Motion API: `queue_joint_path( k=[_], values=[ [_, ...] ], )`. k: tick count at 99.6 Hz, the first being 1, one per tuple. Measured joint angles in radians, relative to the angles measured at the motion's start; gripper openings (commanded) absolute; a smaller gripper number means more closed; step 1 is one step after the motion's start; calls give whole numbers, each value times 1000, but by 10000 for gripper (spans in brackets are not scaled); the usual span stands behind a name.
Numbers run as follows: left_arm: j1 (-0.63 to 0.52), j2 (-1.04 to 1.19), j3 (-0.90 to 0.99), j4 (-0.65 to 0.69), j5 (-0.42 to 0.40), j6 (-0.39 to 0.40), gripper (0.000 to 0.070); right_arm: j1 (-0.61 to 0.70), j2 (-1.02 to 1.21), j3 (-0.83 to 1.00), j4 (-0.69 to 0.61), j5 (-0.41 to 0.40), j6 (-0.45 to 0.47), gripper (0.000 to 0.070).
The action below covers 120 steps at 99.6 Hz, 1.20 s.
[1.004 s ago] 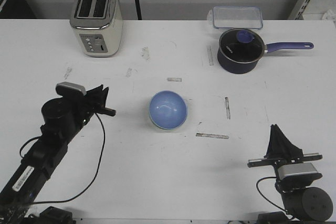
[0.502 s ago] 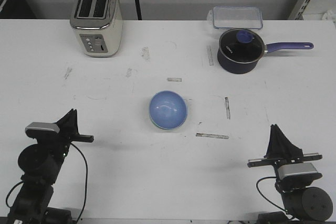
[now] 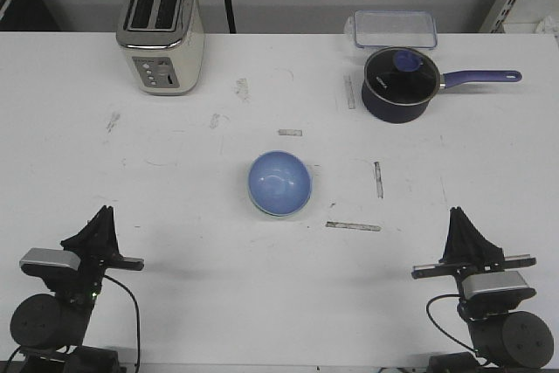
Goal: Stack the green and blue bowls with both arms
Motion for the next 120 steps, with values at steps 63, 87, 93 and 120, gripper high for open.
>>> queue_joint_path(
  k=[63, 87, 93, 120],
  values=[
    [66, -34, -70, 78, 1, 0, 3, 0, 0, 0, 0, 0, 0, 13],
    [98, -108, -198, 161, 20, 35, 3, 0, 0, 0, 0, 0, 0, 13],
    [103, -127, -219, 161, 20, 56, 3, 0, 0, 0, 0, 0, 0, 13],
    [104, -186, -290, 162, 19, 85, 3, 0, 0, 0, 0, 0, 0, 13]
  ],
)
